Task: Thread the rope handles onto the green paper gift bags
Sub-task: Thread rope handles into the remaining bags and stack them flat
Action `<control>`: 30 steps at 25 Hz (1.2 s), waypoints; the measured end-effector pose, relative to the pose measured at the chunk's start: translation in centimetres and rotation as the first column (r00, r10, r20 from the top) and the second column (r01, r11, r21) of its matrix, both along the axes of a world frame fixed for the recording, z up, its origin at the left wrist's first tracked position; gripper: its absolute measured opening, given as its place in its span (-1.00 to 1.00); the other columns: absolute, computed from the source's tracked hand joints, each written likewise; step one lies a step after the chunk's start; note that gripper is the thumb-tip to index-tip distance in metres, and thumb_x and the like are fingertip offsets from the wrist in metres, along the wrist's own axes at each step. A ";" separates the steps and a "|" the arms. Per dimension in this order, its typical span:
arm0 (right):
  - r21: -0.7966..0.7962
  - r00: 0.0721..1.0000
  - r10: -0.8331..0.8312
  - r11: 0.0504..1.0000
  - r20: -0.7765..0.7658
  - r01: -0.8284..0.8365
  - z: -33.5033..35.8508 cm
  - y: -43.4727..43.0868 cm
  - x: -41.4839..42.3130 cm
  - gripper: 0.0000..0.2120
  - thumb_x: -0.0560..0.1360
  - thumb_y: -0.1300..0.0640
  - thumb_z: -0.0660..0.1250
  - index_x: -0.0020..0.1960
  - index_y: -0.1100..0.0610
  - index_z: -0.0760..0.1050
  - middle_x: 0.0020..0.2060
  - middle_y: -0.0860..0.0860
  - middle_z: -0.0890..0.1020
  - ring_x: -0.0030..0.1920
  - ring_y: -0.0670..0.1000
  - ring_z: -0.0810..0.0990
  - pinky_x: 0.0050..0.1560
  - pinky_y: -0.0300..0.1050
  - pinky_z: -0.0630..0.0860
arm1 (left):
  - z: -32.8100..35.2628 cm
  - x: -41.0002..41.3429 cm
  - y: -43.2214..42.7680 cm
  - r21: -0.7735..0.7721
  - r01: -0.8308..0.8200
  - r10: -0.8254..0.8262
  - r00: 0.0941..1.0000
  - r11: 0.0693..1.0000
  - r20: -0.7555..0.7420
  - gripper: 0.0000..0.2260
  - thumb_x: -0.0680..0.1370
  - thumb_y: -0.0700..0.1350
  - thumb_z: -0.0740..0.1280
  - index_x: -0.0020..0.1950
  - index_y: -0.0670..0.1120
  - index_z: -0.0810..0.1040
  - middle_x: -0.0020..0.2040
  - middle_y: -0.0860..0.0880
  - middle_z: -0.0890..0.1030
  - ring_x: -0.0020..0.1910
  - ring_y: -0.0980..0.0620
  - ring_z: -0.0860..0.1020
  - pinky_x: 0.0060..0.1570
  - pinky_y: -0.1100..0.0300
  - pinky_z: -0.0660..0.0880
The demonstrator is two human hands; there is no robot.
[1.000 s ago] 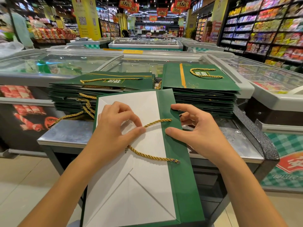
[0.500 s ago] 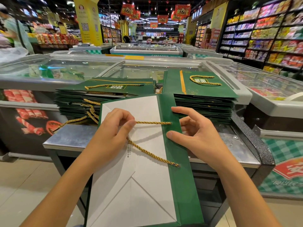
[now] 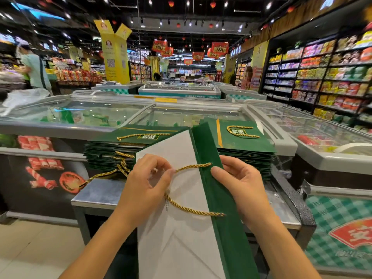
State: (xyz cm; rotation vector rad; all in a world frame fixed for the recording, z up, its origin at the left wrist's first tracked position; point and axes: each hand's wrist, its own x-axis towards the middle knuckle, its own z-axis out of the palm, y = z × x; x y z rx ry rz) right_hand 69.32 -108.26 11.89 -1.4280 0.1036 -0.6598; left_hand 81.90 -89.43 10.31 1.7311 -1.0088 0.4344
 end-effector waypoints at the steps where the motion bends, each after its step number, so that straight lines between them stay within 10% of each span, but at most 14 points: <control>1: 0.013 0.999 -0.026 1.000 0.038 0.026 1.0 0.4 -0.2 -0.80 0.50 0.32 0.45 0.11 0.15 0.66 -0.08 0.13 0.74 -0.12 0.08 0.74 -0.17 -0.15 0.65 | 0.8 -0.2 0.0 -0.012 -0.003 0.003 1.000 1.000 0.018 -0.86 0.54 0.11 0.29 -0.01 0.09 0.57 -0.01 0.17 0.54 0.07 0.03 0.52 0.01 0.20 0.48; 7: -0.048 0.954 -0.166 0.982 0.250 0.184 7.9 2.9 -1.2 -0.77 0.43 0.20 0.53 0.06 0.06 0.61 -0.02 0.09 0.67 -0.18 0.07 0.71 -0.09 0.13 0.69 | 6.9 -3.5 0.2 -0.052 0.159 -0.165 0.978 0.986 -0.125 -0.64 0.48 0.30 0.26 0.25 0.28 0.52 0.08 0.21 0.54 0.12 0.10 0.56 0.02 0.11 0.60; 14: -0.244 0.932 -0.151 0.940 0.329 0.238 12.9 7.0 -0.2 -0.77 0.50 0.20 0.49 0.10 0.02 0.55 -0.03 -0.02 0.67 -0.19 0.19 0.67 -0.18 0.01 0.69 | 12.2 -5.4 1.0 -0.024 0.539 -0.509 0.779 0.842 -0.365 -0.24 0.26 0.52 0.37 0.43 0.49 0.26 0.36 0.23 0.50 0.26 0.30 0.53 0.07 0.26 0.59; 17: -0.293 0.954 -0.104 0.937 0.282 0.189 13.1 8.2 1.1 -0.69 0.47 0.13 0.54 0.15 -0.01 0.53 0.00 -0.01 0.64 -0.27 0.19 0.60 -0.16 0.17 0.68 | 12.7 -5.6 1.9 0.036 0.549 -0.495 0.778 0.835 -0.386 -0.39 0.41 0.23 0.52 0.35 0.49 0.30 0.32 0.39 0.49 0.33 0.40 0.43 0.30 0.29 0.46; 21: -0.319 0.980 0.005 0.946 0.197 0.059 12.5 7.4 2.0 -0.73 0.55 0.19 0.45 0.22 0.02 0.55 0.10 0.02 0.62 -0.21 0.08 0.67 -0.14 0.03 0.69 | 12.3 -4.5 2.9 -0.145 0.508 -0.499 0.680 0.849 -0.537 -0.39 0.59 -0.34 0.35 0.32 0.38 0.45 0.26 -0.15 0.58 0.16 -0.20 0.62 0.17 -0.12 0.60; 30: -0.688 0.941 -0.318 0.657 0.116 0.307 8.2 0.1 1.4 -0.61 0.47 0.14 0.51 0.22 -0.12 0.51 0.13 -0.13 0.53 0.12 -0.17 0.52 0.15 -0.33 0.45 | 10.0 -0.1 1.8 -0.415 0.232 -0.468 0.583 0.879 -0.664 -0.47 0.60 -0.41 0.24 0.36 0.17 0.46 -0.01 0.08 0.74 -0.13 -0.08 0.72 -0.26 0.01 0.66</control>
